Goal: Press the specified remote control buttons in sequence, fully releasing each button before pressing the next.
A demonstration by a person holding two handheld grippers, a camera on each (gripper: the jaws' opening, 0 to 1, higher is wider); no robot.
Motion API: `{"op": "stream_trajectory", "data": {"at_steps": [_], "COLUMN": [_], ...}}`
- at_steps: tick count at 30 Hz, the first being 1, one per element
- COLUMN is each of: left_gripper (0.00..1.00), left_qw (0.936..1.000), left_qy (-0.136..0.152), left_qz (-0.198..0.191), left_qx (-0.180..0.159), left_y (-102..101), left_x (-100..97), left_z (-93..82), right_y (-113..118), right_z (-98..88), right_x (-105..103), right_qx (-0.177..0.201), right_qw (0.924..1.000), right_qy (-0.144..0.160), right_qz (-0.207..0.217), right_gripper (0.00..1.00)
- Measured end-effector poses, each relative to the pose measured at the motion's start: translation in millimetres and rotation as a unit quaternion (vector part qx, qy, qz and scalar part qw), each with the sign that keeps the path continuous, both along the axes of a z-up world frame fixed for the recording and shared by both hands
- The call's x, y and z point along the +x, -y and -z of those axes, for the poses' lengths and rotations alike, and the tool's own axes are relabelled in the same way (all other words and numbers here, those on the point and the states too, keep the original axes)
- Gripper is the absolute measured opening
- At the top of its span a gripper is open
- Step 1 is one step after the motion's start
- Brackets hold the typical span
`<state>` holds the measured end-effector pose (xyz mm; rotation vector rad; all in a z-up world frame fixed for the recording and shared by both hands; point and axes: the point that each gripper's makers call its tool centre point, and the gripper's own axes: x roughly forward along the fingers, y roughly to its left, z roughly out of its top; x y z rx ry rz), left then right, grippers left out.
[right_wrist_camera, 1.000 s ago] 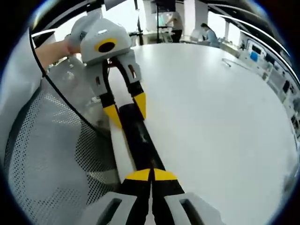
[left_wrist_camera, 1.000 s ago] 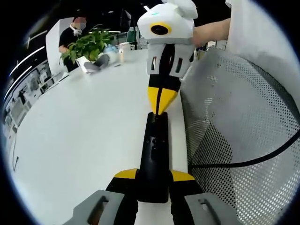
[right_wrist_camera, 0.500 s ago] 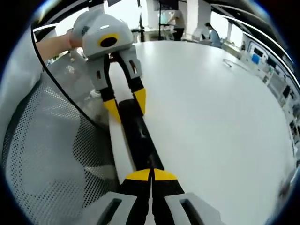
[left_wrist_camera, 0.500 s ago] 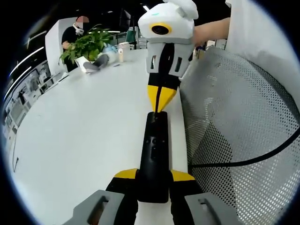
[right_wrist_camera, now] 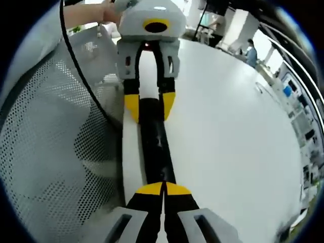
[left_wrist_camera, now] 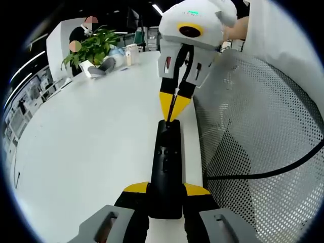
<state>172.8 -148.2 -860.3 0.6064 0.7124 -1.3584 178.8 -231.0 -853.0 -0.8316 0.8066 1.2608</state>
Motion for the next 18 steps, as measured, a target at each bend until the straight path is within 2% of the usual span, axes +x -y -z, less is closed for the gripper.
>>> {"op": "stream_trajectory", "data": {"at_steps": [6,15,18], "left_gripper": [0.23,0.23,0.23], "left_qw": [1.0000,1.0000,0.9999], "left_qy": [0.000,-0.003,-0.001], "left_qz": [0.000,0.002,0.011], "left_qx": [-0.003,-0.002,0.010], "left_y": [-0.7,-0.5,-0.1], "left_x": [0.4,0.7,0.6], "left_z": [0.3,0.1,0.8], "right_y": [0.0,-0.7,-0.8], "right_z": [-2.7,-3.0,-3.2], "right_x": [0.7,-2.2,-3.2], "right_qx": [0.064,0.079,0.084], "right_qw": [0.9959,0.9939,0.9933], "right_qy": [-0.035,-0.048,-0.051], "right_qz": [0.054,0.060,0.061], "right_gripper": [0.00,0.01,0.02]}}
